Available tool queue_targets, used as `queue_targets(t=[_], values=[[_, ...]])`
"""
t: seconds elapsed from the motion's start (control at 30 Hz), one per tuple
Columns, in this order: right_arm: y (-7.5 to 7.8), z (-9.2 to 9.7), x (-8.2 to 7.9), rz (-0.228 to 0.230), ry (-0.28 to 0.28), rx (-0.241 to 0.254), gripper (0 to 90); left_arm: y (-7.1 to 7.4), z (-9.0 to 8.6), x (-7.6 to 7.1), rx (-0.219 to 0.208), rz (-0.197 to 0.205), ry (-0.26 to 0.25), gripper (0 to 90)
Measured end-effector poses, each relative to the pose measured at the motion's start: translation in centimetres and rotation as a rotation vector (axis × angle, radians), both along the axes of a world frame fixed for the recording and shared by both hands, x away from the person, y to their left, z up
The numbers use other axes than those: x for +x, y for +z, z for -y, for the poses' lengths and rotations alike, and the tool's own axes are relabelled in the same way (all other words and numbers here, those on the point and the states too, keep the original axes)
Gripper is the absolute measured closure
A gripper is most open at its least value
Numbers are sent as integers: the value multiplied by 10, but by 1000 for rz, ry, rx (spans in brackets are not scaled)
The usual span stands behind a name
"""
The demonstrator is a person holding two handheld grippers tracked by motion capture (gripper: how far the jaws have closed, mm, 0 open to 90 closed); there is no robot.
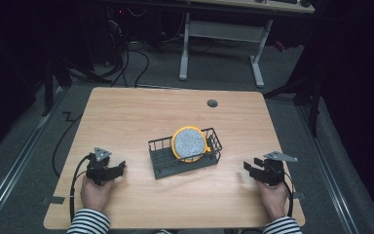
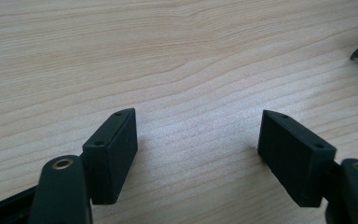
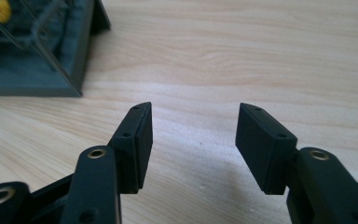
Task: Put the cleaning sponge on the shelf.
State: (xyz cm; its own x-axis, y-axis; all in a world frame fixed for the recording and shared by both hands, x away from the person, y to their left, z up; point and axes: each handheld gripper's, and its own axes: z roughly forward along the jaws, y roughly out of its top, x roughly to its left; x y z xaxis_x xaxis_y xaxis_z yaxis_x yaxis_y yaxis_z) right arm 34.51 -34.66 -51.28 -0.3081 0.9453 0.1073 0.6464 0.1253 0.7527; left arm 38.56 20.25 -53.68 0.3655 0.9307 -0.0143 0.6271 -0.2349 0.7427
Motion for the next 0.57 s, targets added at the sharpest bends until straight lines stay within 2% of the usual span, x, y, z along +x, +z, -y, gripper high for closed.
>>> queue_targets(t=[0.07,0.2,0.33,0.57], values=[[-6,-1,1,-1,-4,-10,440,0,0,0,0,-1,-1,289],[-17,-6,2,-6,-8,-72,435,0,0,0,-1,-1,1,295],[-17,-12,1,3,-7,-136,429,0,0,0,0,-1,0,296],[-17,-12,1,0,-11,-133,401,0,0,-1,1,-2,0,293]])
